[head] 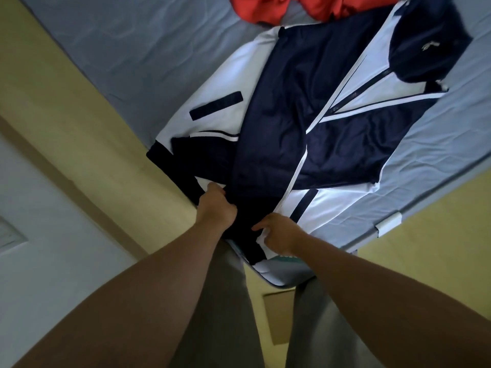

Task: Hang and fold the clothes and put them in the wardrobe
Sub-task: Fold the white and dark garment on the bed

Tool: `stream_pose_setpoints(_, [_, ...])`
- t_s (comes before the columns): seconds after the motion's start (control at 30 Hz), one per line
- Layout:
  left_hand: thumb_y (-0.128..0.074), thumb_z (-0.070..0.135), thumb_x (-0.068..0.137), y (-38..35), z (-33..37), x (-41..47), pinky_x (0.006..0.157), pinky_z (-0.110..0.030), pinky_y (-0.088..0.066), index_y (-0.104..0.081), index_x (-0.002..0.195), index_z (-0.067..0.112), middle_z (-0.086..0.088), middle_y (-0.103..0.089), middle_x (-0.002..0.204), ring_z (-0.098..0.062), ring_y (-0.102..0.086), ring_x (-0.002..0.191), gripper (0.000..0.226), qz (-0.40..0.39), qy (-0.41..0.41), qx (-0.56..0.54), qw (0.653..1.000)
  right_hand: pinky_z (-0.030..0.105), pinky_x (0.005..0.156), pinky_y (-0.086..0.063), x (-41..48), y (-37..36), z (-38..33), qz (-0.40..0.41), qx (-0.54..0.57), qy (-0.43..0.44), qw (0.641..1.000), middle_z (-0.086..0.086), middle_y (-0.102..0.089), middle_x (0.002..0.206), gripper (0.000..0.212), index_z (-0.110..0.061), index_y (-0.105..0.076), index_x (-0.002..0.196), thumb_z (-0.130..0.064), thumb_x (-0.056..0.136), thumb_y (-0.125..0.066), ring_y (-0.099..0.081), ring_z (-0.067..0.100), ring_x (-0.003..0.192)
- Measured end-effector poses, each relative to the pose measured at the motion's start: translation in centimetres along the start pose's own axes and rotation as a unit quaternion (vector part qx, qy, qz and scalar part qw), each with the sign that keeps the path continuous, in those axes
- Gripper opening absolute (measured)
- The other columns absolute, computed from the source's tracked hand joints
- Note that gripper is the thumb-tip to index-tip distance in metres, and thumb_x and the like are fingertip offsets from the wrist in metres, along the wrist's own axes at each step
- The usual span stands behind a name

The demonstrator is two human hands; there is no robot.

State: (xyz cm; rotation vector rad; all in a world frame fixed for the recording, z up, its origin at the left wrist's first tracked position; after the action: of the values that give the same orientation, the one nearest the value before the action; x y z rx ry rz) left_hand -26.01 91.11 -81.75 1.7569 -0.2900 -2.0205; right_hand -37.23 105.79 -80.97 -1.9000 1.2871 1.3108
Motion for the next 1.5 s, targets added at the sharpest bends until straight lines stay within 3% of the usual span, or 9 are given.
stream_pose_setpoints(0.17, [-0.067,0.031,0.086,2.3,6.4,-0.8,0.097,-0.044,-0.046,-0.037,0.133,0.011,-0.013,-0.049,0.135,-0.032,-0.056,0.116,0.060,0.037,-0.010,0.215,0.976,0.021,0.078,-0.053,-0.9,5.5,1.1,0.203,0.154,-0.129,0.958,0.006,-0.072,0.115,0.031,-0.025,-0.073,0.098,-0.005,0.088,-0.051,-0.068,0.024,0.096])
stream_pose_setpoints(0.43, [-0.058,0.020,0.094,2.0,29.6,2.7,0.093,-0.047,-0.048,-0.045,0.130,0.007,-0.014,-0.045,0.136,-0.037,-0.058,0.113,0.040,0.090,-0.257,0.191,0.943,0.031,0.085,-0.039,-1.7,24.8,11.5,0.514,0.458,-0.294,0.663,0.013,-0.050,0.138,0.048,-0.014,-0.049,0.129,-0.034,0.088,-0.062,-0.058,0.033,0.112])
stream_pose_setpoints(0.53, [-0.056,0.019,0.097,0.0,38.1,5.3,0.097,-0.045,-0.044,-0.050,0.124,0.007,-0.015,-0.045,0.134,-0.037,-0.055,0.115,0.031,0.115,-0.363,0.188,0.905,0.040,0.097,-0.051,-0.5,30.6,15.7,0.464,0.530,-0.294,0.647,0.015,-0.058,0.132,0.064,-0.010,-0.050,0.133,-0.046,0.082,-0.065,-0.064,0.034,0.111])
stream_pose_setpoints(0.73, [-0.055,0.024,0.096,-3.9,48.7,9.8,0.104,-0.045,-0.042,-0.050,0.134,0.005,-0.019,-0.047,0.138,-0.039,-0.053,0.122,0.043,0.132,-0.396,0.345,0.841,0.034,0.056,-0.061,0.8,33.6,20.3,0.396,0.600,-0.209,0.663,0.003,-0.062,0.072,0.013,-0.014,-0.062,0.094,-0.024,0.088,-0.066,-0.059,0.013,0.033])
stream_pose_setpoints(0.93, [-0.061,0.012,0.088,-4.3,52.1,10.9,0.093,-0.040,-0.052,-0.068,0.117,0.004,-0.018,-0.070,0.115,-0.037,-0.064,0.110,0.031,0.087,-0.329,0.429,0.837,0.019,0.033,-0.039,0.5,34.5,22.1,0.347,0.654,-0.140,0.658,0.003,-0.069,0.078,0.011,-0.023,-0.054,0.089,-0.016,0.092,-0.062,-0.071,0.021,0.050])
stream_pose_setpoints(1.03, [-0.051,0.005,0.093,-4.2,53.4,10.6,0.063,-0.032,-0.054,-0.068,0.103,-0.002,-0.015,-0.075,0.080,-0.030,-0.071,0.070,0.021,0.044,-0.286,0.427,0.857,0.034,0.049,-0.059,-0.5,36.5,23.0,0.339,0.697,-0.121,0.620,0.011,-0.067,0.094,0.020,-0.021,-0.053,0.090,-0.002,0.095,-0.057,-0.073,0.031,0.057])
stream_pose_setpoints(1.13, [-0.052,0.009,0.098,-4.0,55.4,10.5,0.056,-0.031,-0.053,-0.057,0.117,0.001,-0.022,-0.071,0.098,-0.031,-0.071,0.069,0.020,0.083,-0.344,0.297,0.887,0.043,0.066,-0.064,-1.7,39.7,24.1,0.410,0.678,-0.107,0.601,0.010,-0.064,0.094,0.024,-0.023,-0.051,0.086,-0.002,0.095,-0.059,-0.073,0.030,0.062])
stream_pose_setpoints(1.3, [-0.051,-0.003,0.094,-3.4,54.9,8.4,0.044,-0.029,-0.053,-0.049,0.103,0.014,-0.023,-0.061,0.111,-0.025,-0.072,0.060,0.019,0.050,-0.362,0.190,0.911,0.033,0.054,-0.061,-4.5,41.0,22.7,0.442,0.554,-0.091,0.700,0.009,-0.072,0.089,0.019,-0.025,-0.053,0.084,-0.009,0.086,-0.062,-0.074,0.021,0.065])
stream_pose_setpoints(1.5, [-0.060,0.002,0.078,1.8,46.6,2.1,0.067,-0.033,-0.040,-0.052,0.089,0.022,-0.001,-0.059,0.085,-0.031,-0.060,0.085,0.023,0.086,-0.432,0.363,0.821,0.032,0.061,-0.047,-8.0,32.3,16.2,0.401,0.204,-0.048,0.892,-0.006,-0.059,0.075,0.028,-0.023,-0.054,0.079,-0.050,0.080,-0.060,-0.057,0.022,0.070])
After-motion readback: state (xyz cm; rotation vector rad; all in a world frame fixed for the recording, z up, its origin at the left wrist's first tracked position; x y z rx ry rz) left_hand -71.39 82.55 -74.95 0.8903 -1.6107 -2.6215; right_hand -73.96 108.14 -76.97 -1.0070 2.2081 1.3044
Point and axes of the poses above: each hand's wrist, its own x-axis towards the middle knuckle, its own y-axis out of the back of the hand, z = x × y, the point moved 1 cm from there along x, towards the middle knuckle
